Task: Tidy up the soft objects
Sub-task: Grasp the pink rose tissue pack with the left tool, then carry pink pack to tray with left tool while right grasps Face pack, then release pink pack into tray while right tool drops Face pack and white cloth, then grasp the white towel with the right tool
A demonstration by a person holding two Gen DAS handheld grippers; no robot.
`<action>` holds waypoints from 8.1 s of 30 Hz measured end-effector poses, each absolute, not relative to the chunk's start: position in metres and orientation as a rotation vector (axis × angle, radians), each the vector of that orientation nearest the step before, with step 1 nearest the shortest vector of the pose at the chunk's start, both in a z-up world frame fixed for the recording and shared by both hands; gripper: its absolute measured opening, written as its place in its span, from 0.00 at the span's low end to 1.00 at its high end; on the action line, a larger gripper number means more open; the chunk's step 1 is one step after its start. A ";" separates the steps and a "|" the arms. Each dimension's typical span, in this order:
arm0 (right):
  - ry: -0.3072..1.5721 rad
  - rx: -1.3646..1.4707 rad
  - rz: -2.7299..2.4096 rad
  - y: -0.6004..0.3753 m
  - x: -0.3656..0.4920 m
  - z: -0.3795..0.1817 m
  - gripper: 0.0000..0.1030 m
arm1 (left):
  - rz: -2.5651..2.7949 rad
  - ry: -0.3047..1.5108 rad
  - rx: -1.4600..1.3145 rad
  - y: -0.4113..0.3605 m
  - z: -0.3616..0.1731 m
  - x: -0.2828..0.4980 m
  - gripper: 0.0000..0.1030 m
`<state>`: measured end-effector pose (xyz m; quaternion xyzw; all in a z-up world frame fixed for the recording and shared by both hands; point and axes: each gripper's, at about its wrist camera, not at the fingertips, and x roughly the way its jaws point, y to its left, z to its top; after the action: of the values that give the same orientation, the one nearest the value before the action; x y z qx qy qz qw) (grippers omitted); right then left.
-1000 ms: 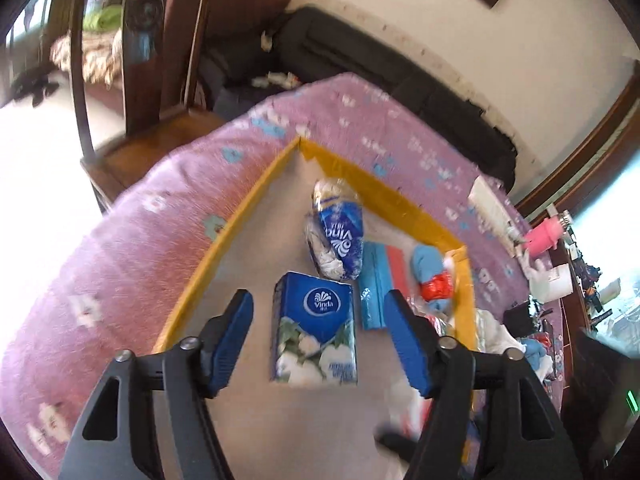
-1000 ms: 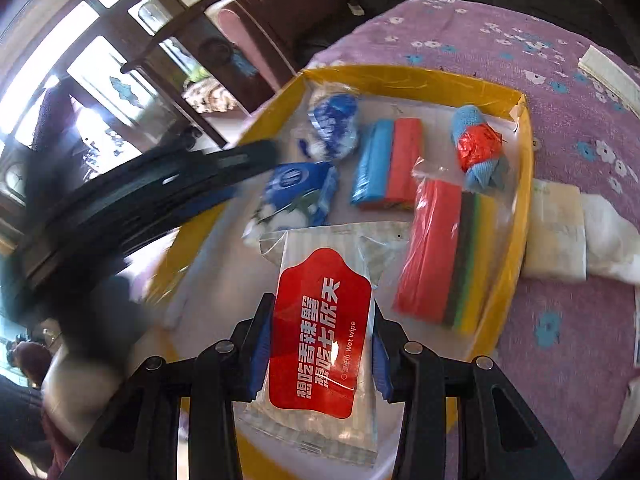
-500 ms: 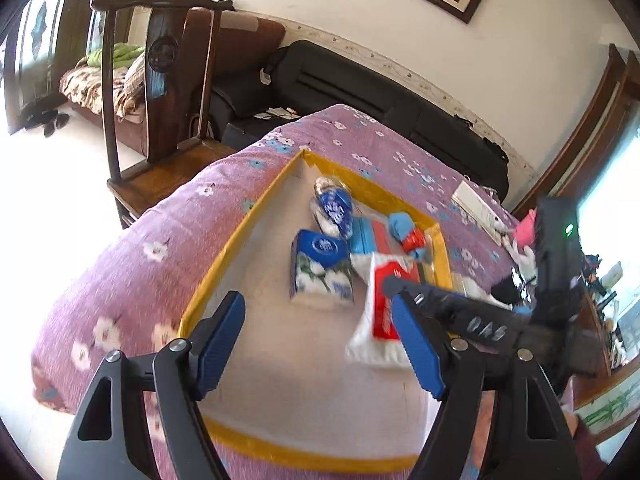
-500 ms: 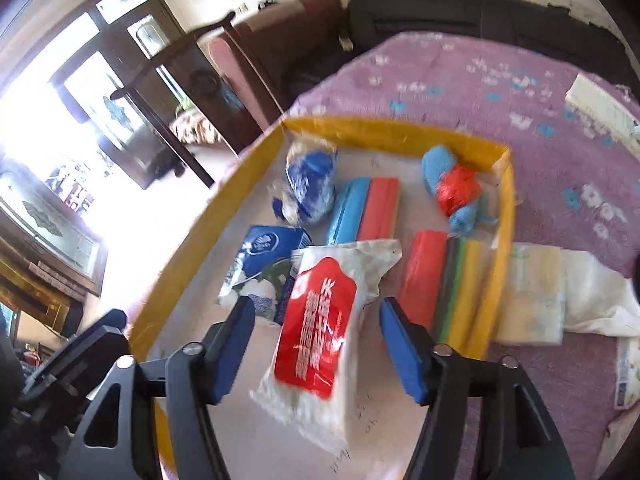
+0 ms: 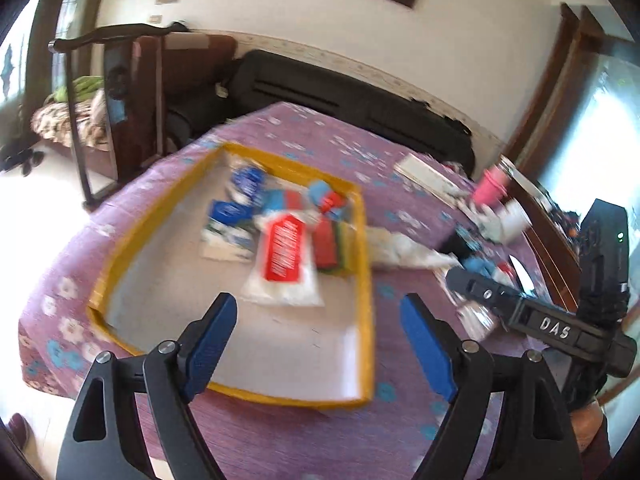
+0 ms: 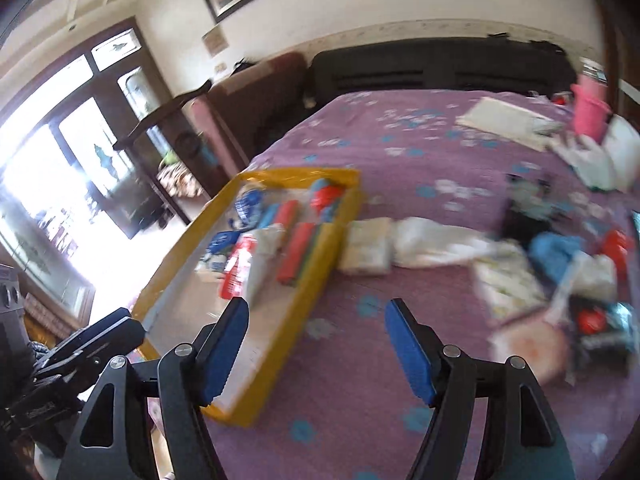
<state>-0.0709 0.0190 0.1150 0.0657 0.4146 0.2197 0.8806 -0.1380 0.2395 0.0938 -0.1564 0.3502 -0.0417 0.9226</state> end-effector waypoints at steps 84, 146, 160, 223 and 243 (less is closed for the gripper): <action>0.710 0.418 -0.234 -0.239 -0.060 0.068 0.86 | -0.438 0.864 0.074 0.036 0.037 -0.103 0.50; 0.984 0.093 0.331 0.032 0.026 0.103 0.41 | -0.024 0.860 -0.329 0.312 0.051 -0.106 0.50; 1.127 0.028 0.728 0.134 -0.036 0.094 0.42 | 0.115 0.754 -0.386 0.348 0.060 -0.099 0.66; 0.980 -0.367 0.580 0.145 -0.042 0.079 0.14 | 0.122 0.663 -0.383 0.316 0.063 -0.169 0.74; 1.004 -0.015 0.252 -0.087 -0.095 0.063 0.14 | -0.137 0.807 -0.231 0.199 0.071 -0.141 0.74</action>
<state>-0.0946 -0.0868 0.0628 -0.0074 0.4799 0.1205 0.8690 -0.1415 0.1993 0.0713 -0.1121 0.3916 -0.0665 0.9108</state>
